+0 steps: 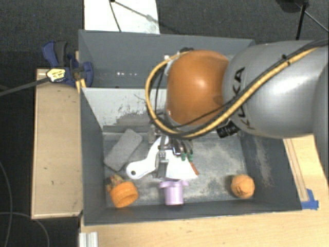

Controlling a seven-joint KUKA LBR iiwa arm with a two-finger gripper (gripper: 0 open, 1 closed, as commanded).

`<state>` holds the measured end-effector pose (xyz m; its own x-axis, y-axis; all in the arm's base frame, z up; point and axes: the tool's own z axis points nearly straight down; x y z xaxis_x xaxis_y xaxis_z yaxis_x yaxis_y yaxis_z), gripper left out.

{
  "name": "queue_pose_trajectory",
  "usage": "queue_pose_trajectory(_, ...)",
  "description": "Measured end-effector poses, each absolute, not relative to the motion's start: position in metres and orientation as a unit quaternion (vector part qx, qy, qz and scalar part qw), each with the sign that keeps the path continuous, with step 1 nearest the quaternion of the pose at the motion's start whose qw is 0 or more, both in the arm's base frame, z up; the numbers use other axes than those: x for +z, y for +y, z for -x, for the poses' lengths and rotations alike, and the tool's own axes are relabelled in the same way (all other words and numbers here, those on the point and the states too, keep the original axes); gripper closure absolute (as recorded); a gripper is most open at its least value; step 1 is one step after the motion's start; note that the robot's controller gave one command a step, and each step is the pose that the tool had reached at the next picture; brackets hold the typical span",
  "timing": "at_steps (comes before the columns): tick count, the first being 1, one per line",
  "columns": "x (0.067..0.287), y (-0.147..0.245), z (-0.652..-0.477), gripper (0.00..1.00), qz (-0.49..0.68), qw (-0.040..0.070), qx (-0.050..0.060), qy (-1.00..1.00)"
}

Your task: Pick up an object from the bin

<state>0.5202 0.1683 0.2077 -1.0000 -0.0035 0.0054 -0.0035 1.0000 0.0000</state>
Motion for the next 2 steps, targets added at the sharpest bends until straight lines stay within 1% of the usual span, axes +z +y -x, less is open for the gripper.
queue_pose_trajectory(1, 0.212, 0.167, -0.522, 0.00, 0.000, -0.001, -0.001, -1.000)
queue_pose_trajectory(2, 0.182, 0.168, -0.523, 0.00, -0.040, -0.004, -0.001, -0.999)
